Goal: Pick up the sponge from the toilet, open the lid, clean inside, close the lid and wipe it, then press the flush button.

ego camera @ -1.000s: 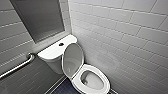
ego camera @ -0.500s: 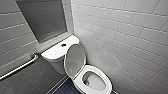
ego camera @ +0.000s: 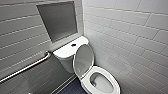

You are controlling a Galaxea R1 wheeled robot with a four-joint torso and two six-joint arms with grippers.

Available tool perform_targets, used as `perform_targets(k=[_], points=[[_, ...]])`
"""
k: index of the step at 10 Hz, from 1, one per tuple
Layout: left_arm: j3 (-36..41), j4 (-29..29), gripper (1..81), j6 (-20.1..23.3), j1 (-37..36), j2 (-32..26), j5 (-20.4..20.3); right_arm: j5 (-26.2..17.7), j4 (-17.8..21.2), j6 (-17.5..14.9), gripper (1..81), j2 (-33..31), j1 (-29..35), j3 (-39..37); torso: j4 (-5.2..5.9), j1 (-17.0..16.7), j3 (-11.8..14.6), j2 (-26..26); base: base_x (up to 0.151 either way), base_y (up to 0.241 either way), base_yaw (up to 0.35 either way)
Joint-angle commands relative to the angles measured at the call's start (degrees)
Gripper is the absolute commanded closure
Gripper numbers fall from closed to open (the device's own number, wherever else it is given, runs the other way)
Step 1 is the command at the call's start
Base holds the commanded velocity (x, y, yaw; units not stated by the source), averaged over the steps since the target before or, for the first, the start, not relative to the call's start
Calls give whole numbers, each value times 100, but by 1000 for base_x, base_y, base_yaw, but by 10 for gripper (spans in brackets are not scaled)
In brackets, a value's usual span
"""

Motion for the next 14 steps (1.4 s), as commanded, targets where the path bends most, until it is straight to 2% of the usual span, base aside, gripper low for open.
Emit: perform_targets(k=[1,3,5,6,8,9,11,12,14], points=[[46,-6,10,6,214,-39,161,-1597,537,43,811,111,1487,-220,2,0,0,0,0,0,0],[-558,-23,10,6,470,310,135,-1978,820,42,811,412,2077,-431,-2,0,0,0,0,0,0],[-1186,-23,10,6,636,726,56,-2382,969,51,811,772,2517,-1073,-2,0,0,0,0,0,0],[-1423,-32,10,6,707,900,55,-2461,1092,121,811,972,2675,-1422,0,0,-119,0,0,0,0],[-1511,-40,10,6,786,1033,56,-2602,1101,139,811,1299,2948,-1820,0,0,-574,0,0,0,0],[-1564,-41,10,6,804,1104,56,-2725,1162,139,811,1431,3122,-2022,0,0,-679,0,0,0,0],[-1905,-32,10,6,813,1349,56,-3093,1188,130,811,1458,3449,-2276,0,0,-564,0,0,0,0],[-2003,-32,10,6,813,1410,56,-3155,1180,130,811,1449,3546,-2312,0,2,-713,2,0,0,0],[-2056,-32,10,6,813,1481,56,-3165,1206,139,811,1475,3862,-2338,0,2,-811,2,0,0,0]])
